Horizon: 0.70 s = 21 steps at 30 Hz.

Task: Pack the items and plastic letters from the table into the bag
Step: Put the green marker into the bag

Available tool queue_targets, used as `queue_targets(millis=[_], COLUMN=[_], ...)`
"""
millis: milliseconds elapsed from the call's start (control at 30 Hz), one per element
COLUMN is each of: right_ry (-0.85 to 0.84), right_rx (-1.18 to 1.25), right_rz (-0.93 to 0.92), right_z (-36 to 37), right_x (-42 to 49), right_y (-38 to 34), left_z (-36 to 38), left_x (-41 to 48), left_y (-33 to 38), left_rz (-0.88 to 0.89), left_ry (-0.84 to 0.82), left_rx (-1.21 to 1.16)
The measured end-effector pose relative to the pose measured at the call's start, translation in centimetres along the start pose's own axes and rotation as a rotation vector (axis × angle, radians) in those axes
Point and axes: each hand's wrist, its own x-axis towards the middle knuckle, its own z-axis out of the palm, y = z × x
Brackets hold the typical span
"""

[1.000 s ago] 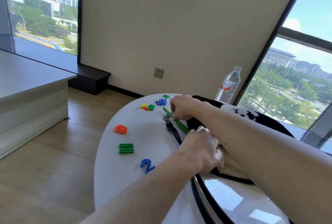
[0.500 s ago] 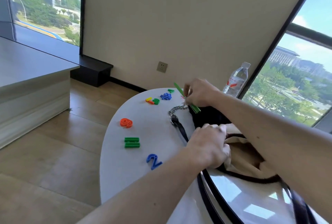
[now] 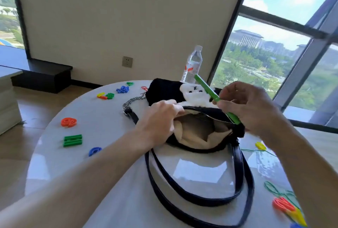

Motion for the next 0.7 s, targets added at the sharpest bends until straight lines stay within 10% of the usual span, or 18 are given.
queue_targets(millis=[300, 533, 700], right_ry=[-0.392, -0.170, -0.302], right_rx=[-0.517, -0.899, -1.008], right_rz=[-0.010, -0.263, -0.181], right_z=[-1.3, 6.4, 8.0], right_x=[-0.9, -0.3, 1.3], right_y=[-0.1, 3.3, 3.8], left_z=[-0.8, -0.7, -0.7], left_x=[1.0, 0.9, 1.2], left_y=[1.5, 2.1, 1.7], left_rz=[-0.043, -0.006, -0.015], left_ry=[0.091, 0.063, 0.057], left_rx=[0.043, 0.019, 0.006])
